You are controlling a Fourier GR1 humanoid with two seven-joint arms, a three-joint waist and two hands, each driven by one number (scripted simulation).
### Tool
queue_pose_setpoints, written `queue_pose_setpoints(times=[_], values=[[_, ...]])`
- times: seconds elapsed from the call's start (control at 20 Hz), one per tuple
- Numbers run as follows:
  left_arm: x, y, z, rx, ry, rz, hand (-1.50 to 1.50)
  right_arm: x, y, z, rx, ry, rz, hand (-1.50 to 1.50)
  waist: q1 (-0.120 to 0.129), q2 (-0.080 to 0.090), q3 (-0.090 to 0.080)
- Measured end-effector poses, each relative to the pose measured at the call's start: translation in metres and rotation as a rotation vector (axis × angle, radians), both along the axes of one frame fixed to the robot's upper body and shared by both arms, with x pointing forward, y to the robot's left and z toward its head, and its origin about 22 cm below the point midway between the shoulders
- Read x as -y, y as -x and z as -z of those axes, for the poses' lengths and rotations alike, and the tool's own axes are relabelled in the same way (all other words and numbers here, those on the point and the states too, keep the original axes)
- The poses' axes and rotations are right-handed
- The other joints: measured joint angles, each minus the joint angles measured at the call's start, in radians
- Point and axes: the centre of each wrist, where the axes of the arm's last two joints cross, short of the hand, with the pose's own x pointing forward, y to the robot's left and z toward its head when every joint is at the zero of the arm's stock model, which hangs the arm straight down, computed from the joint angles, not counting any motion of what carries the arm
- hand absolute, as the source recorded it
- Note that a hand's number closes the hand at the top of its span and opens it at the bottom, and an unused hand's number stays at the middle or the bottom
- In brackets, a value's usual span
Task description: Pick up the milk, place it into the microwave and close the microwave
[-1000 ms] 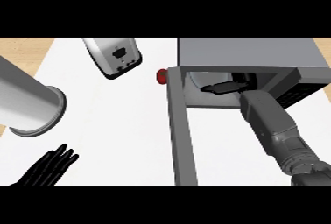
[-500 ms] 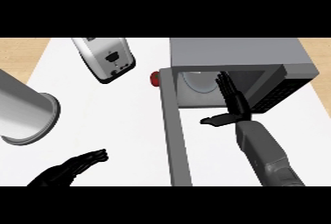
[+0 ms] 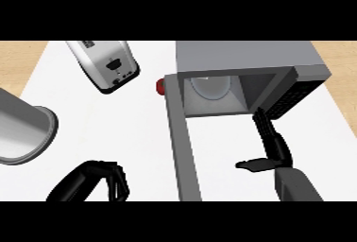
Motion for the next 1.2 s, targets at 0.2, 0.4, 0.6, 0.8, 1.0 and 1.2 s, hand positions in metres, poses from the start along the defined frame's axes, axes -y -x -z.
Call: queue_pose_setpoints(times=[0.2, 0.4, 0.6, 0.8, 1.0, 1.2], values=[[0.019, -0.017, 0.004, 0.011, -0.054, 0.048, 1.50, 0.028, 0.035, 0.006, 0.003, 0.011, 0.055, -1.50, -0.001, 0.003, 0.000], [0.039, -0.029, 0.012, 0.031, -0.093, 0.095, 1.50, 0.063, 0.069, -0.002, 0.016, 0.018, 0.099, -1.50, 0.002, 0.006, 0.000], [0.065, -0.041, 0.024, 0.055, -0.116, 0.123, 1.50, 0.085, 0.102, -0.019, 0.035, 0.012, 0.111, -1.50, 0.008, 0.010, -0.001], [0.092, -0.044, 0.035, 0.077, -0.111, 0.151, 1.50, 0.099, 0.129, -0.042, 0.066, -0.006, 0.111, -1.50, 0.017, 0.013, 0.000], [0.127, -0.042, 0.045, 0.073, -0.114, 0.198, 1.50, 0.107, 0.146, -0.067, 0.106, -0.024, 0.081, -1.50, 0.014, 0.015, 0.001], [0.159, -0.032, 0.055, 0.032, -0.124, 0.241, 1.50, 0.109, 0.152, -0.091, 0.133, -0.060, 0.030, -1.50, 0.010, 0.018, 0.001]])
